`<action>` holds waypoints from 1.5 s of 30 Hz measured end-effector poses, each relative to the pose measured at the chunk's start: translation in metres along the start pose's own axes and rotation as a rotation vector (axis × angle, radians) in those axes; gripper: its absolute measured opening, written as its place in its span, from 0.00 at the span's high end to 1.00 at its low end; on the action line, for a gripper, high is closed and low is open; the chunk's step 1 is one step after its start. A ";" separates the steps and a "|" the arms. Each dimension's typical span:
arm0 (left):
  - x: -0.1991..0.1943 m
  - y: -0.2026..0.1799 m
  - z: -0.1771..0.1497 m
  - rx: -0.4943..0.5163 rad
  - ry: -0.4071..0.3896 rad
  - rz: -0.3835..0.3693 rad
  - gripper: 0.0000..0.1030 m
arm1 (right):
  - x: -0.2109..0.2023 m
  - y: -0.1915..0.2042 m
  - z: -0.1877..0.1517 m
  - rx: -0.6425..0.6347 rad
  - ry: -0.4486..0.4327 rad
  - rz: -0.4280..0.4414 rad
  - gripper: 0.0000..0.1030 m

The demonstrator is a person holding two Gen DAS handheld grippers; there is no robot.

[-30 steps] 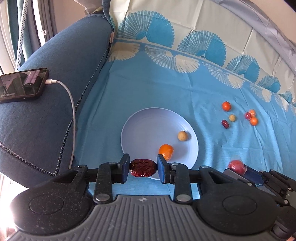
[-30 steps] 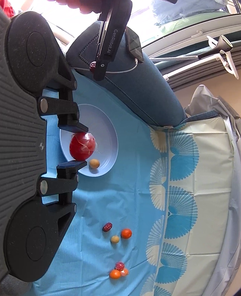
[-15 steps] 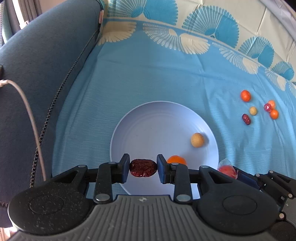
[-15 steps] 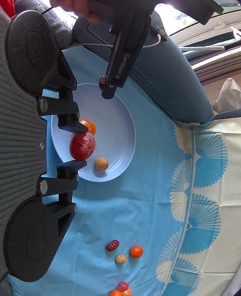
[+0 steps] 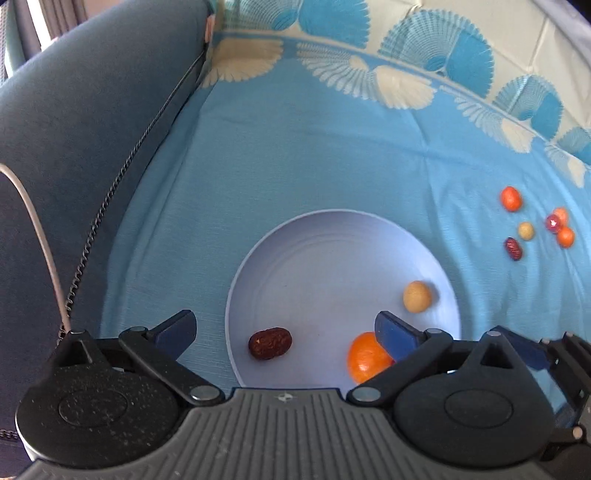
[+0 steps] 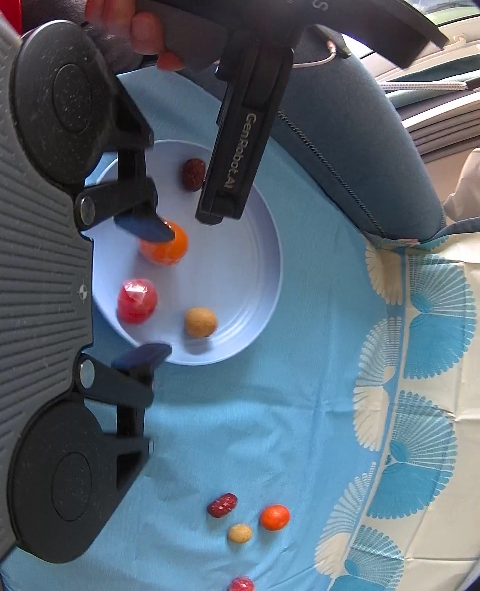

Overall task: Organize fruits
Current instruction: 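Open both tools to release the date and plum onto the plate, then lift both tools away from the plate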

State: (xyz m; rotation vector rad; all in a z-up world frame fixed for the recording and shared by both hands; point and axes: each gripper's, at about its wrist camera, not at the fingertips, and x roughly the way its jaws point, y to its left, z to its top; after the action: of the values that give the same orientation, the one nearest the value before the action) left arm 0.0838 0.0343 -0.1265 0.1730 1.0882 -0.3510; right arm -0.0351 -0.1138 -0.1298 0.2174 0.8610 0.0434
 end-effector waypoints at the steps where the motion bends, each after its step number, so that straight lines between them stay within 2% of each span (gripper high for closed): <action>1: -0.006 0.000 -0.001 0.010 0.009 0.002 0.00 | -0.006 0.001 0.001 -0.008 -0.005 -0.007 0.22; 6: -0.052 0.003 -0.024 0.017 0.003 0.030 0.00 | -0.047 0.006 -0.009 -0.013 0.003 -0.002 0.09; 12: -0.109 0.010 -0.068 0.001 -0.025 0.075 0.00 | -0.104 0.018 -0.037 0.060 0.024 0.008 0.03; 15: -0.137 0.014 -0.083 -0.024 -0.070 0.098 0.00 | -0.132 0.026 -0.043 0.030 -0.032 -0.011 0.02; 18: -0.158 0.013 -0.092 -0.039 -0.099 0.087 0.00 | -0.159 0.028 -0.044 0.018 -0.107 -0.030 0.01; 23: -0.186 0.001 -0.108 -0.016 -0.157 0.087 0.00 | -0.188 0.033 -0.053 -0.004 -0.173 -0.038 0.01; 33: -0.221 -0.013 -0.131 0.019 -0.235 0.081 0.00 | -0.225 0.041 -0.069 -0.035 -0.260 -0.044 0.01; 45: -0.235 -0.011 -0.137 0.013 -0.257 0.069 0.00 | -0.237 0.046 -0.074 -0.056 -0.284 -0.051 0.01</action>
State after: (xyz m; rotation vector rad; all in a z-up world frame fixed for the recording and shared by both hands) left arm -0.1326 0.1120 0.0199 0.1718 0.8242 -0.3089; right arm -0.2430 -0.0854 0.0101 0.1449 0.5809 -0.0108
